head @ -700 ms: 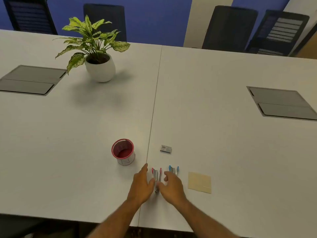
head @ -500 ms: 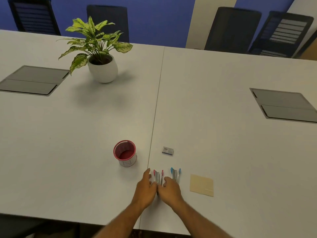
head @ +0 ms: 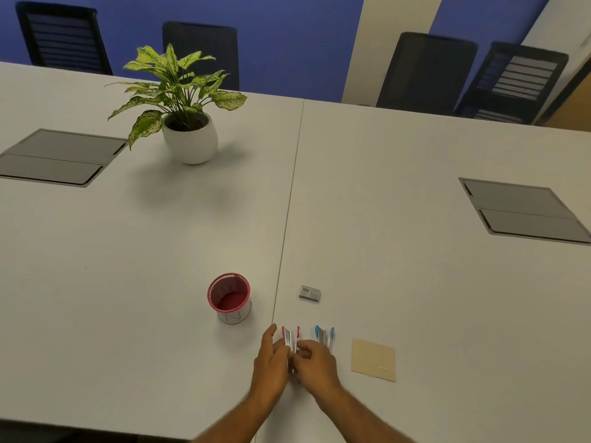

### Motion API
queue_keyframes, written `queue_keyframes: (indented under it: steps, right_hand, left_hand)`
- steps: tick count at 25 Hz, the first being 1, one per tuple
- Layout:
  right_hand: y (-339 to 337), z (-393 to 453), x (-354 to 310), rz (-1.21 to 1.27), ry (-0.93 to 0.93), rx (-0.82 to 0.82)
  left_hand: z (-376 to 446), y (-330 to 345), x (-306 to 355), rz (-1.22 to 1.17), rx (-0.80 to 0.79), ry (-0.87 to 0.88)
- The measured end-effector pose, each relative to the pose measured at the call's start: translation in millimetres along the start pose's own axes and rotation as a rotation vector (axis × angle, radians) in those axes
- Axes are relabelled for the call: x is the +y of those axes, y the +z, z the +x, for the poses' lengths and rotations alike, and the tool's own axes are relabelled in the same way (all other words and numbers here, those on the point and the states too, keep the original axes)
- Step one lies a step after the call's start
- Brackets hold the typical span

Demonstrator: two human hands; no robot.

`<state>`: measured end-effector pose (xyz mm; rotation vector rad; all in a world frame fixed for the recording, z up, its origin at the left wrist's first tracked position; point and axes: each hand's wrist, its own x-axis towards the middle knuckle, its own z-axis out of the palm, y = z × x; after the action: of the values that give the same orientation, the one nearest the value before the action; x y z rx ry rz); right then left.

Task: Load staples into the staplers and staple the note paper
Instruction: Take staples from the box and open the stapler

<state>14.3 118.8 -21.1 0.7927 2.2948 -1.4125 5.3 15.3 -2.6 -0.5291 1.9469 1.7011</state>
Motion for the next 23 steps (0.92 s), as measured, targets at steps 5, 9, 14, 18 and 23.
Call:
queue_keyframes:
  steps: [5,9,14,18,23]
  right_hand:
    - [-13.4,2.1,-9.7,0.174,0.006,0.055]
    - [-29.7,0.1,-17.3,0.149,-0.057,-0.001]
    - [-41.8,-8.8,-26.3,-0.003,-0.207,-0.018]
    - [-44.7,-11.8,-34.4,-0.091,-0.333,-0.015]
    - [-54.4,-7.7,-43.2,-0.497,-0.478,-0.043]
  left_hand:
    - [-2.0,3.8,2.1,-0.138,0.010,0.071]
    - [-2.0,5.2,16.8,-0.205,0.027,0.088]
    - [0.1,3.9,36.9,-0.263,-0.164,-0.128]
    - [2.2,14.3,38.7,-0.234,-0.185,-0.131]
    - [3.5,21.4,33.2,-0.076,-0.126,0.088]
